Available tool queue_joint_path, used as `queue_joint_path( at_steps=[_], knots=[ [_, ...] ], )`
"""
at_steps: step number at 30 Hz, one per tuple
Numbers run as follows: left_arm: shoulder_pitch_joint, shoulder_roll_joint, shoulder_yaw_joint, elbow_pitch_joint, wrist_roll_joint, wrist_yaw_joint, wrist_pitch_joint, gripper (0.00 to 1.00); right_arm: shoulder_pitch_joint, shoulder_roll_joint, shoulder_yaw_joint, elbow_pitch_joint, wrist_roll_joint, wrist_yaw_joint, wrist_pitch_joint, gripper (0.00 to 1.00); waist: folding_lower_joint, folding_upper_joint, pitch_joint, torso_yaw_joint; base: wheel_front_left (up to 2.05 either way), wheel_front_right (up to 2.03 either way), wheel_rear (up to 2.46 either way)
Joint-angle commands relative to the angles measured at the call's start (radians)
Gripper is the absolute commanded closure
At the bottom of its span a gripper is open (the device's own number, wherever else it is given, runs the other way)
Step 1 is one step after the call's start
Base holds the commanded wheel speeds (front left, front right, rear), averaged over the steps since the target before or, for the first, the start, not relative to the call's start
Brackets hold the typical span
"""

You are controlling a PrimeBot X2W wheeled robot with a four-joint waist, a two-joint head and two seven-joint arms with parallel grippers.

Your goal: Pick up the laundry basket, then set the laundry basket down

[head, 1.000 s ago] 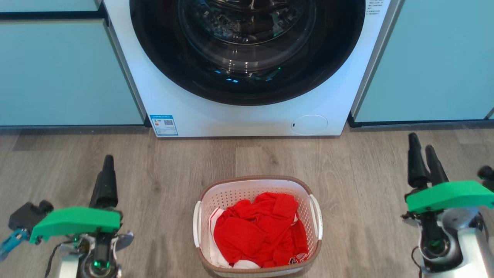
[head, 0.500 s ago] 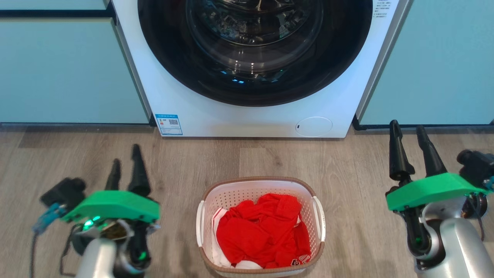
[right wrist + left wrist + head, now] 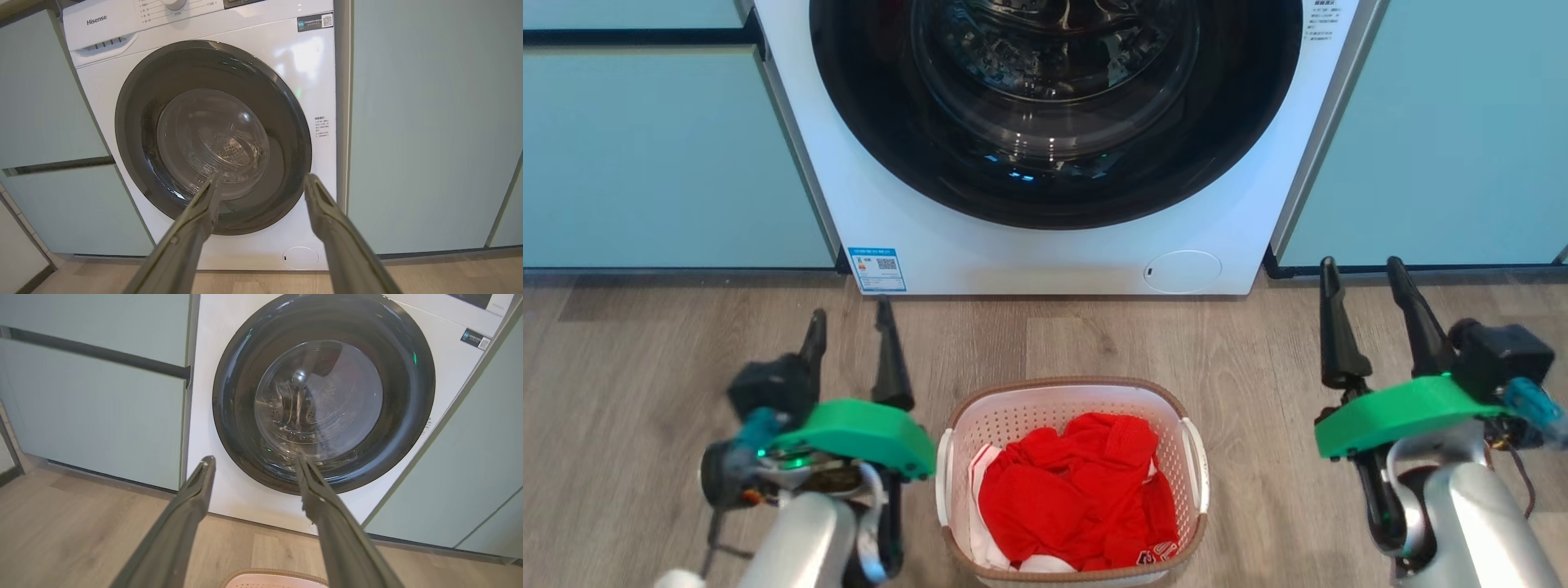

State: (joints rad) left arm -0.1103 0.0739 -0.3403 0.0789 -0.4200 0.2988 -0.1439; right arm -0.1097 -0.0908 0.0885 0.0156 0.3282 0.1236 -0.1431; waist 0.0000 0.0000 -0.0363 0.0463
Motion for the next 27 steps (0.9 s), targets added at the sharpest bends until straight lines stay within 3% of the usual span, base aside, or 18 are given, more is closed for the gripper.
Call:
queue_joint_path(
  at_steps=[1,4,10,16,27],
  knots=[
    [-0.067,0.027,-0.012,-0.036,0.051,0.036,-0.015,0.0,-0.057,-0.017,0.023,-0.048,-0.043,0.005,-0.016,0.0,0.0,0.0,-0.002,0.0,0.0,0.0,0.0],
    [-0.082,0.051,-0.082,-0.018,0.096,0.105,-0.024,0.0,-0.057,-0.024,0.04,-0.051,-0.083,0.005,-0.025,0.0,0.0,0.0,-0.005,0.001,0.0,0.0,0.0],
    [-0.103,0.074,-0.172,0.03,0.114,0.155,-0.039,0.0,-0.044,-0.011,0.034,-0.029,-0.143,0.006,-0.039,0.0,0.0,0.0,-0.012,0.001,0.0,0.0,0.0],
    [-0.108,0.053,-0.18,0.079,0.065,0.076,-0.056,0.0,-0.032,-0.01,0.051,0.012,-0.199,0.006,-0.057,0.0,0.0,0.0,-0.019,0.003,0.0,0.0,0.0],
    [-0.082,-0.01,-0.037,0.043,0.132,-0.033,-0.088,0.0,-0.026,0.003,0.056,0.026,-0.25,0.007,-0.089,0.0,0.0,0.0,-0.026,0.0,0.0,0.0,0.0]
  ],
)
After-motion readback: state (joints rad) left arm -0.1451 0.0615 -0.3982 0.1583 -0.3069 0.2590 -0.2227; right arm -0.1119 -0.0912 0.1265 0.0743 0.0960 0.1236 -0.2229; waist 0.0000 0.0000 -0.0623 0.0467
